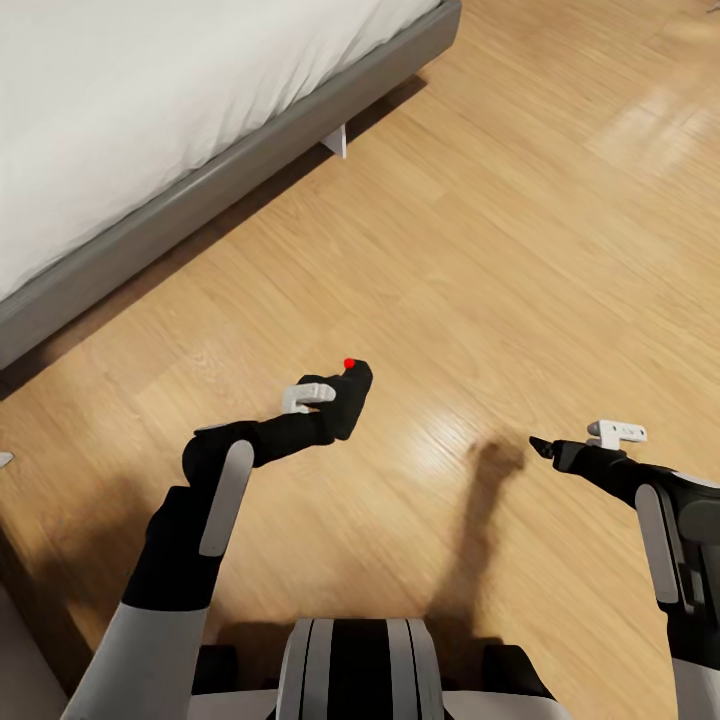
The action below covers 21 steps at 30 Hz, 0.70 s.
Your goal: Attach the digital camera to the camera tripod in the bedroom.
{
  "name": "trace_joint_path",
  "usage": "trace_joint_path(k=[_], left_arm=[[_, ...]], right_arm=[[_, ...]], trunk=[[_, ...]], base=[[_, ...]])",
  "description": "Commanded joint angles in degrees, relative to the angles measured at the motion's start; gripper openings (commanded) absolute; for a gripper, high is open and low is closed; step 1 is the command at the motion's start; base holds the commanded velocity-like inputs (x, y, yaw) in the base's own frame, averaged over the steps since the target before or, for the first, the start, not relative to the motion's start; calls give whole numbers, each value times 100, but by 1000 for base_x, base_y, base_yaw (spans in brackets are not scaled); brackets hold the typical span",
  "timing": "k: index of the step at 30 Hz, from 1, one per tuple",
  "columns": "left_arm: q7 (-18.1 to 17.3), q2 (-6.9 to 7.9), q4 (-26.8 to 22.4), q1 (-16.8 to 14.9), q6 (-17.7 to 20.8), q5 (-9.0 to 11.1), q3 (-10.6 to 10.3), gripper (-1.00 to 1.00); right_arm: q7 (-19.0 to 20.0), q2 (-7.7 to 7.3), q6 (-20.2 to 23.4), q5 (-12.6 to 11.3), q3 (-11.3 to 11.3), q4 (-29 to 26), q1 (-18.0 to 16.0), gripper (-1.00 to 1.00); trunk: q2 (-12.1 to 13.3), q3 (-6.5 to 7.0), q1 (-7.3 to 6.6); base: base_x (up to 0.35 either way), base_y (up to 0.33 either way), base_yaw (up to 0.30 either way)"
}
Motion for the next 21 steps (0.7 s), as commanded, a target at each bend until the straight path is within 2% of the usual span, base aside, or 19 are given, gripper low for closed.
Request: trace_joint_path(k=[1, 7, 14, 21], left_arm=[[-46, 10, -31, -29, 88, -26, -12, -100], [-10, 79, -125, -120, 295, 70, -84, -100], [64, 90, -160, -132, 305, 89, -355, -100], [79, 71, -194, 9, 305, 131, -395, -100]], right_arm=[[-3, 0, 32, -40, -6, -4, 1, 100], [-3, 5, 33, -40, -1, -3, 23, 100], [-3, 24, 33, -40, 6, -3, 40, 100], [-9, 35, 33, -39, 100, -4, 48, 100]], trunk=[[-1, -3, -1], [-1, -3, -1], [-1, -3, -1], [-1, -3, -1]], base=[[-2, 0, 0], [0, 0, 0], [-51, -23, 0], [-75, -41, 0]])
